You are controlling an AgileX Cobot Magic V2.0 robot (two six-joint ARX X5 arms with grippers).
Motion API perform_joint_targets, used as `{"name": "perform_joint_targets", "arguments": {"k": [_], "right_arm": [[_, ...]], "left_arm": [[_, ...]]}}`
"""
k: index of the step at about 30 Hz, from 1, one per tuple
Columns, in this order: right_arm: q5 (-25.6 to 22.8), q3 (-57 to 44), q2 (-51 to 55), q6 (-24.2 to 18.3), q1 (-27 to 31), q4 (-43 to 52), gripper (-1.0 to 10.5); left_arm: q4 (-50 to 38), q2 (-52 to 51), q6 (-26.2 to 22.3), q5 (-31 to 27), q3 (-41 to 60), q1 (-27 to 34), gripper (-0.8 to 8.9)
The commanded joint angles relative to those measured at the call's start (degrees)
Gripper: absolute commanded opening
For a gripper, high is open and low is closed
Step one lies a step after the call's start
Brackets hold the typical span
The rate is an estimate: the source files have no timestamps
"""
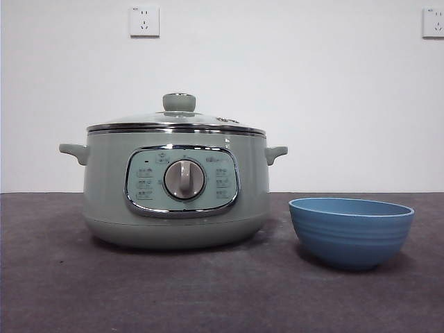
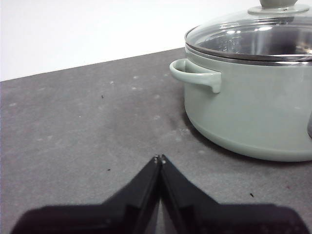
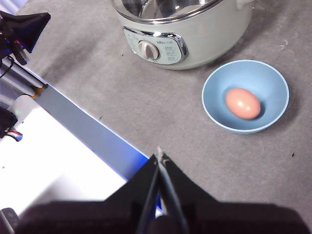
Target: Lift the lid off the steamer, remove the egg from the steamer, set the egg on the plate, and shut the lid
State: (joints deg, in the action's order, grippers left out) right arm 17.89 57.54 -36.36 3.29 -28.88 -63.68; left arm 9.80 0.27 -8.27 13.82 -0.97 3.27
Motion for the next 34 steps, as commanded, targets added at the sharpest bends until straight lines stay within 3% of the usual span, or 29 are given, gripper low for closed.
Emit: {"name": "perform_joint_targets", "arguments": {"k": [1, 12, 21, 25, 30, 34], "right_arm": [[0.0, 0.3, 0.1, 0.5, 0.0, 0.2, 0.0], [-0.2, 0.3, 0.1, 0.0, 0.0, 0.2, 0.0], [-10.4, 0.3, 0.3, -1.8, 0.4, 0.2, 0.0], [-12.0, 0.1, 2.6, -2.9, 4.9, 2.3, 0.0], [-11.9, -8.3, 12.2, -1.7, 14.8, 20.4, 0.0], [-12.0, -26.7, 22.0, -0.5, 21.3, 38.7, 0.0]], "left_arm": [[-0.3, -0.1, 0.7, -0.2, 0.8, 0.3, -0.03], [-0.3, -0.1, 0.7, -0.2, 0.8, 0.3, -0.03], [-0.3, -0.1, 0.7, -0.2, 0.8, 0.3, -0.03], [-0.3, -0.1, 0.7, -0.2, 0.8, 0.3, -0.03], [-0.3, -0.1, 0.7, -0.2, 0.8, 0.3, -0.03], [-0.3, -0.1, 0.7, -0.2, 0.8, 0.3, -0.03]]}}
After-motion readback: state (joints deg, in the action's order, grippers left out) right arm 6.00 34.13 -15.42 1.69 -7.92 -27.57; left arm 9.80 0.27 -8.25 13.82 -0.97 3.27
